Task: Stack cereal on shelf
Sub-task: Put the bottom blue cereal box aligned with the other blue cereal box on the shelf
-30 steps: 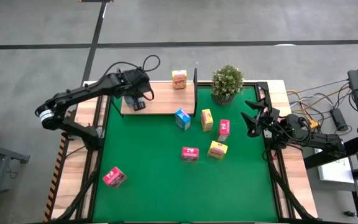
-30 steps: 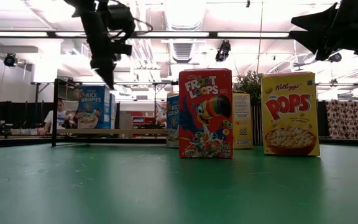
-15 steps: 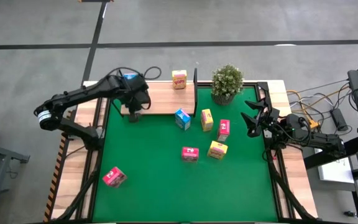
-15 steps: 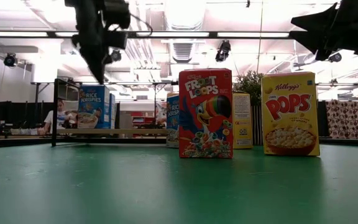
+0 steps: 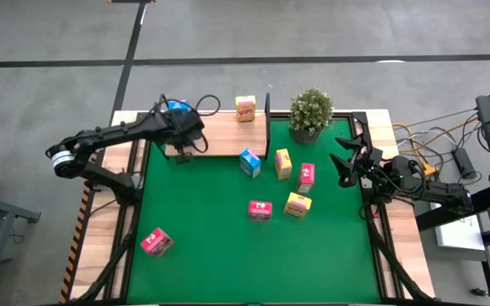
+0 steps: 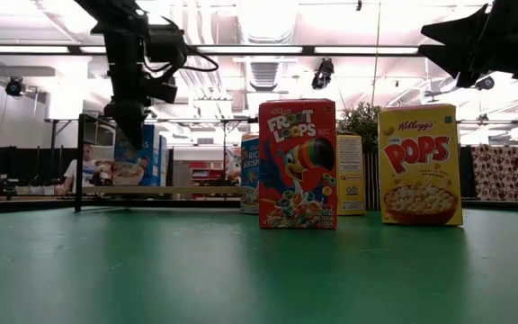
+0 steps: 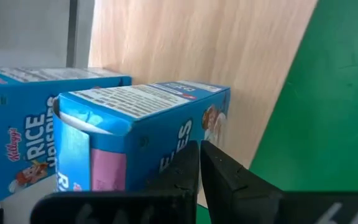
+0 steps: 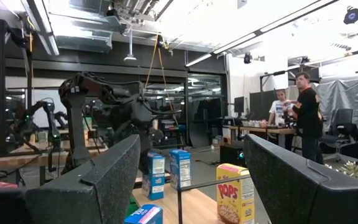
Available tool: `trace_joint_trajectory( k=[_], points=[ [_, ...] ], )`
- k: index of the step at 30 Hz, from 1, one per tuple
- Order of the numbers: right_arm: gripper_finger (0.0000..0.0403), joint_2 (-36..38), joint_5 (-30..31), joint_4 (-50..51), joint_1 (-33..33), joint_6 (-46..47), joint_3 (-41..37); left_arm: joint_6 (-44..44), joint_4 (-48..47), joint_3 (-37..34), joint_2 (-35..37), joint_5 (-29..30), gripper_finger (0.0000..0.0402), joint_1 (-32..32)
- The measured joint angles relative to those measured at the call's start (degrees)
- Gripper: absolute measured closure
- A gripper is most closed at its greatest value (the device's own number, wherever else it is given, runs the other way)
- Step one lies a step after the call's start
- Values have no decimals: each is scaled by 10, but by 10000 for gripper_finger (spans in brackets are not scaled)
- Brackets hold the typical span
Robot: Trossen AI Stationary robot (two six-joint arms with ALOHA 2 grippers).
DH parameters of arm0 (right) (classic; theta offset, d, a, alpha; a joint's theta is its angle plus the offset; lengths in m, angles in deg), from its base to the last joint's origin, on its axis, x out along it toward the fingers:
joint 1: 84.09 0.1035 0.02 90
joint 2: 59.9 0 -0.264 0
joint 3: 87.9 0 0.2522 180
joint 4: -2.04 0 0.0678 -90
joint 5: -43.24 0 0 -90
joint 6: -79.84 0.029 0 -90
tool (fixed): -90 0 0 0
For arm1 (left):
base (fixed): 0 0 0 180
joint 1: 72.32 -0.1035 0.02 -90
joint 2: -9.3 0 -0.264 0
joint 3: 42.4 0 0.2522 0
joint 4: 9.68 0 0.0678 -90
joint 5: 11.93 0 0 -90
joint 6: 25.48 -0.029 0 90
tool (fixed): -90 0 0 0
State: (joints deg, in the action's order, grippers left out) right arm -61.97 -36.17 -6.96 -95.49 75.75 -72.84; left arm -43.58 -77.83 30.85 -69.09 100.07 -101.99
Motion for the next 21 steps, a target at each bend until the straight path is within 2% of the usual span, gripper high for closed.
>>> trace_joint_trajectory(
  k=[16,21],
  points=[
    [129,0,0,0,0,-5,0,-75,3,-27,0,0,401,-21],
    [129,0,0,0,0,-4,0,-68,9,-34,0,0,401,-21]
  ],
)
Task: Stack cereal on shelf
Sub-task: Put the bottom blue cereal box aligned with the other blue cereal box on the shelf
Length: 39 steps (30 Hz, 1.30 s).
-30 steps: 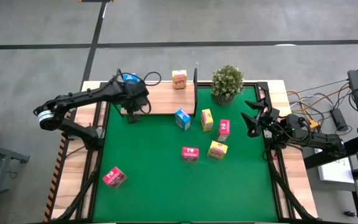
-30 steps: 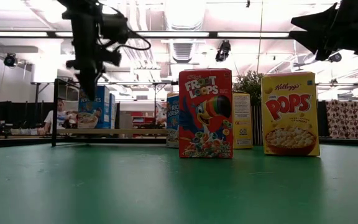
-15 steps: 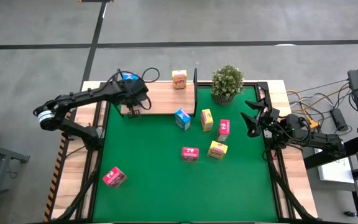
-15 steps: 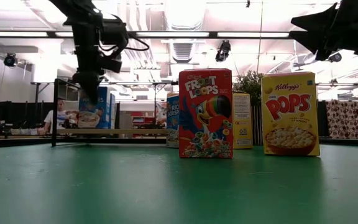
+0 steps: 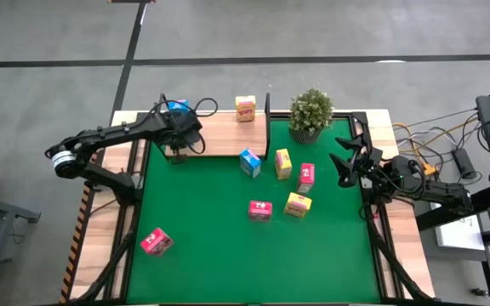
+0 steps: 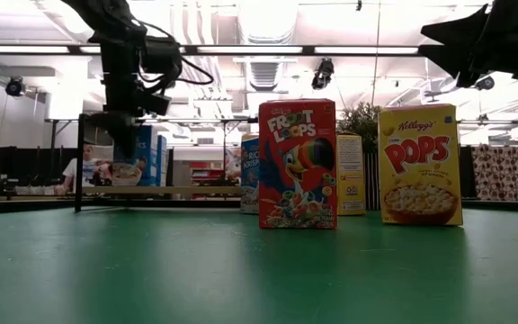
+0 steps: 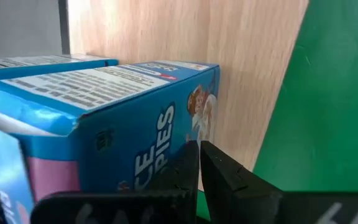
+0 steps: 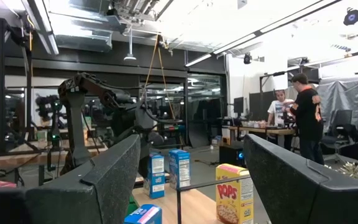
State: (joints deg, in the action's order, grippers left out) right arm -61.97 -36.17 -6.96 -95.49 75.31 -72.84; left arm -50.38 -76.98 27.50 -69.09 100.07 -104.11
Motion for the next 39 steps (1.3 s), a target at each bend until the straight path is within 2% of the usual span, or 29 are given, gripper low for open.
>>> trace_joint_trajectory(
  k=[21,33,39],
  points=[
    [129,0,0,0,0,0,0,-10,20,-1,0,15,402,-9],
    [129,0,0,0,0,0,0,-7,44,-29,-2,17,402,-14],
    [129,0,0,0,0,0,0,-7,67,-30,-2,45,402,-24]
  ],
)
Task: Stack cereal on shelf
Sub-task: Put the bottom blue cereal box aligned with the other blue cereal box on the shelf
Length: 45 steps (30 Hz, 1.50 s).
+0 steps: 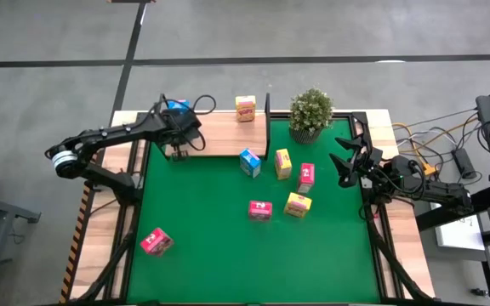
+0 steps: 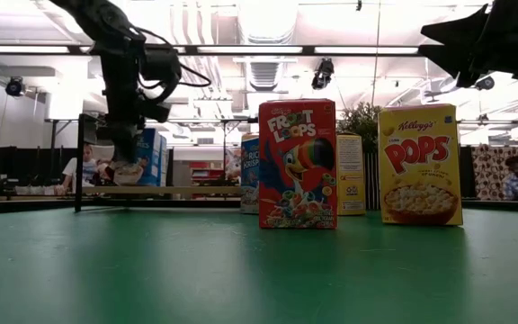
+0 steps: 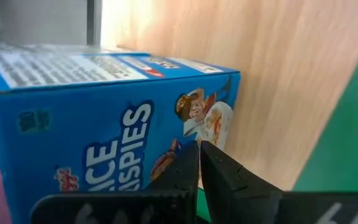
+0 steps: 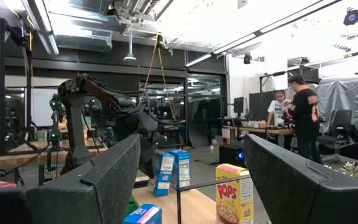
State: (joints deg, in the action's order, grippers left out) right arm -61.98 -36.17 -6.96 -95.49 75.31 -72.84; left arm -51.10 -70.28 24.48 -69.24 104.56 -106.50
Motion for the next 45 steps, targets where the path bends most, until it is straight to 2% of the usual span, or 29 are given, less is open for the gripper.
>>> trace_joint_trajectory(
  k=[8,16,32,36,38,42,45],
  points=[
    [129,0,0,0,0,0,0,14,-9,0,0,-2,402,-7],
    [129,0,0,0,0,0,0,57,-12,29,5,-90,402,10],
    [129,0,0,0,0,0,0,51,6,62,12,-76,402,31],
    [129,0,0,0,0,-1,0,44,-19,108,31,-79,402,42],
    [129,0,0,0,0,-1,0,26,-46,144,44,-98,402,44],
    [129,0,0,0,0,-2,0,2,-132,222,54,-110,400,38],
    [129,0,0,0,0,-1,0,-8,-198,267,46,-109,380,15]
  ],
)
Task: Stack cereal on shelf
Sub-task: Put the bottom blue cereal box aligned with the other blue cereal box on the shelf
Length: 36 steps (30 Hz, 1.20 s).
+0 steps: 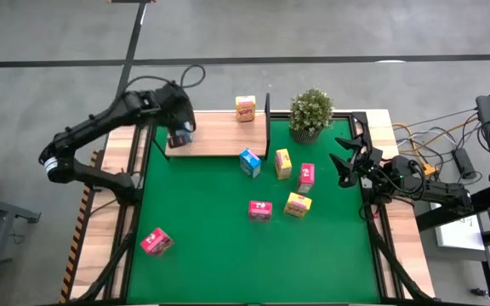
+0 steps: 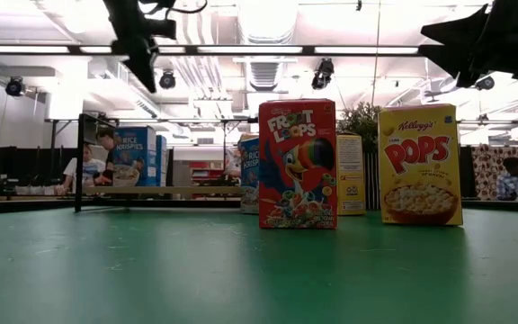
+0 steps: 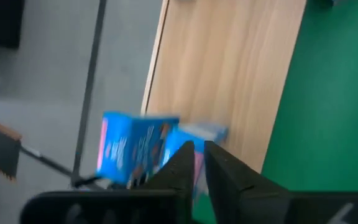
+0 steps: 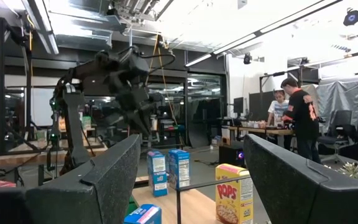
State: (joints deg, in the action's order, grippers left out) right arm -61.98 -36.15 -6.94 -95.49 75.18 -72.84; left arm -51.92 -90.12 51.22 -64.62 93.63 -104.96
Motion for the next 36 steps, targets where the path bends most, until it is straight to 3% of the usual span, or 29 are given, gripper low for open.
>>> trace_joint_trajectory(
  k=[5,9,15,22,36],
  points=[
    [129,0,0,0,0,1,0,-12,-58,18,-19,-39,304,-48],
    [129,0,0,0,0,1,0,-51,-42,-9,-24,-82,233,-90],
    [129,0,0,1,0,1,0,-116,-2,-59,-28,-87,161,-120],
    [129,0,0,1,0,2,0,-140,50,-94,-22,-69,146,-120],
    [129,0,0,1,0,9,0,-136,54,-93,-5,-66,150,-120]
  ],
)
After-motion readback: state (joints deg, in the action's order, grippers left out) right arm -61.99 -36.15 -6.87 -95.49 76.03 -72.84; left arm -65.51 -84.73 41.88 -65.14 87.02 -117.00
